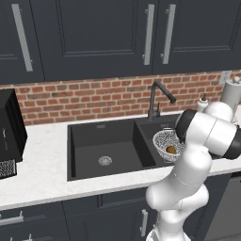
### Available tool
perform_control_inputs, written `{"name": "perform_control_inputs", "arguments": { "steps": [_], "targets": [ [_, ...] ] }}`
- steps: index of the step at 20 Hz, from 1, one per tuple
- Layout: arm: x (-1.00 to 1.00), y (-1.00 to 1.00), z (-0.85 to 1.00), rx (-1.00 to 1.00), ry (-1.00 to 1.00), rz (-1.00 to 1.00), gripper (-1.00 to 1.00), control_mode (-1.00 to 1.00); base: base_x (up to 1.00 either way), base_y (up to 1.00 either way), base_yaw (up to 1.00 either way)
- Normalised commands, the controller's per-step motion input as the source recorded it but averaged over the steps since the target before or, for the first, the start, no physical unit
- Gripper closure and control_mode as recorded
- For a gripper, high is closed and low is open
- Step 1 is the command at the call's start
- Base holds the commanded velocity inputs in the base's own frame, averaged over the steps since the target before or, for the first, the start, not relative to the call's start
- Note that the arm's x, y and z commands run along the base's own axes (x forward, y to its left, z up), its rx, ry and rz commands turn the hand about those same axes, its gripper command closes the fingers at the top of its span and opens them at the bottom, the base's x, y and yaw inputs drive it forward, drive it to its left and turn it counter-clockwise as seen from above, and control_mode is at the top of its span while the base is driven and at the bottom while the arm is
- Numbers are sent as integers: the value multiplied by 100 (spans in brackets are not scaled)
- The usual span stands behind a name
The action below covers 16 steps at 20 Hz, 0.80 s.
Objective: Put the colander in the sink, put the pear in the colander, and turn on the sink faucet and pour water over the colander.
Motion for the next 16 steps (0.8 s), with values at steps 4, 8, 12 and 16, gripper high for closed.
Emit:
{"name": "perform_control_inputs", "arguments": {
  "steps": [4,8,12,16],
  "targets": [
    [1,0,15,12,-6,0,-100,-100,0,0,0],
    [4,0,2,3,-17,0,-100,-100,0,0,0],
    [40,0,0,0,-7,0,-100,-100,0,0,0],
    [46,0,0,0,-10,0,-100,-100,0,0,0]
  ]
}}
